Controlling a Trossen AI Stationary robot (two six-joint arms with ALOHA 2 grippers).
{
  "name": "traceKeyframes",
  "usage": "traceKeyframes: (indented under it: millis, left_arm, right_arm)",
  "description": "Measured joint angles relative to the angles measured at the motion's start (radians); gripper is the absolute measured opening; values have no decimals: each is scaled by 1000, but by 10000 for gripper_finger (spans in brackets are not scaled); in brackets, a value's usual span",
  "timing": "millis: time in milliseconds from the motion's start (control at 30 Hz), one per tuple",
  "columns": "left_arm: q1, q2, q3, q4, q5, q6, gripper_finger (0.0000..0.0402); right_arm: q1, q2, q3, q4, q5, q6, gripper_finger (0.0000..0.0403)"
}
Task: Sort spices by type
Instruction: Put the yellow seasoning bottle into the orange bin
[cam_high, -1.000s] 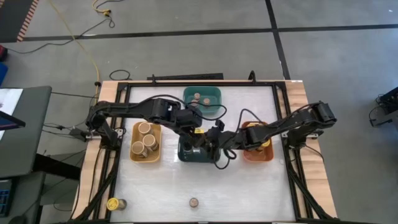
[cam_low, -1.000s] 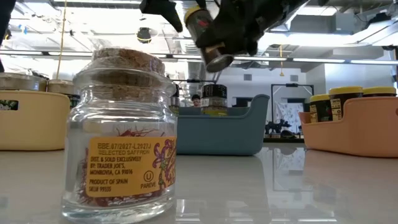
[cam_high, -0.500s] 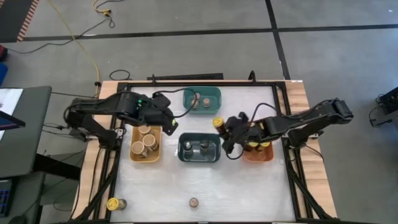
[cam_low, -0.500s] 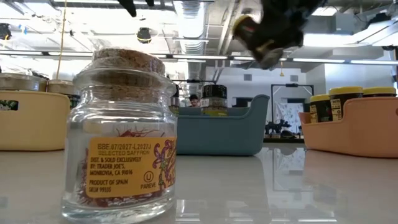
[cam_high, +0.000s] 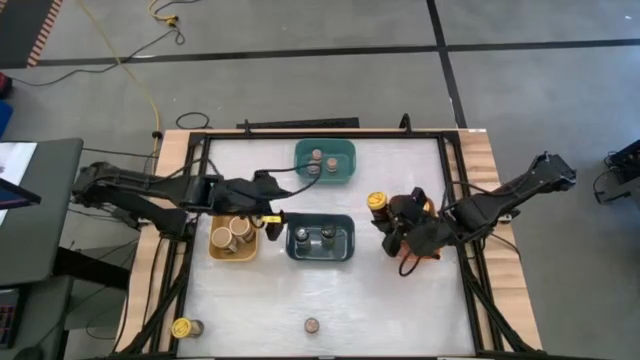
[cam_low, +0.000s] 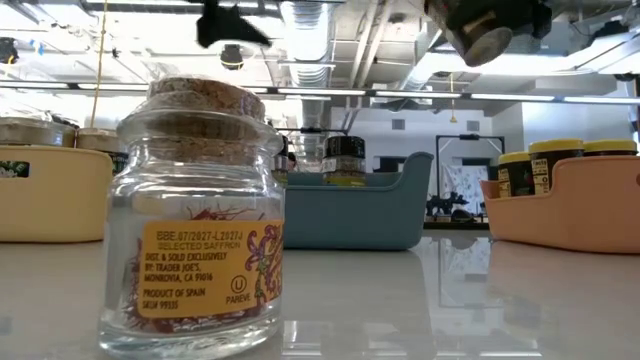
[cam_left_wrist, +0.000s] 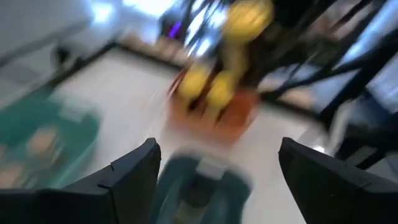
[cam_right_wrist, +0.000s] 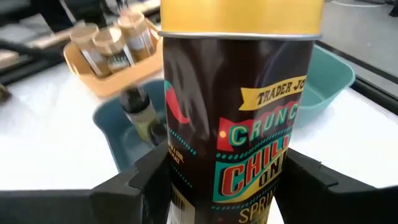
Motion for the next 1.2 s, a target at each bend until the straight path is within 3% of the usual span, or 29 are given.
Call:
traceKeyframes:
  millis: [100,267,467,633,833,1200]
  left_arm:
    - [0,0,-51,214,55,77,314]
    - [0,10,-52,295,71,122,314]
    - [0,11,-52,338,91,134,314]
    - [0,10,-52,401,152,132,314]
    - [0,10,-52,432,157,109,314]
    - [-2,12,-52,394,126,17,314]
  right_arm:
    - [-10,23,-4,109,10,-43,246]
    - [-65,66,-99,589,-45,-296,246]
    - [-173,141,-189,1089,-288,-498,246]
    - [-262,233,-204,1350,-532,-504,246]
    - [-308,325,-186,1498,-655,-477,246]
    - [-315,277,-157,1510,-665,-563,246]
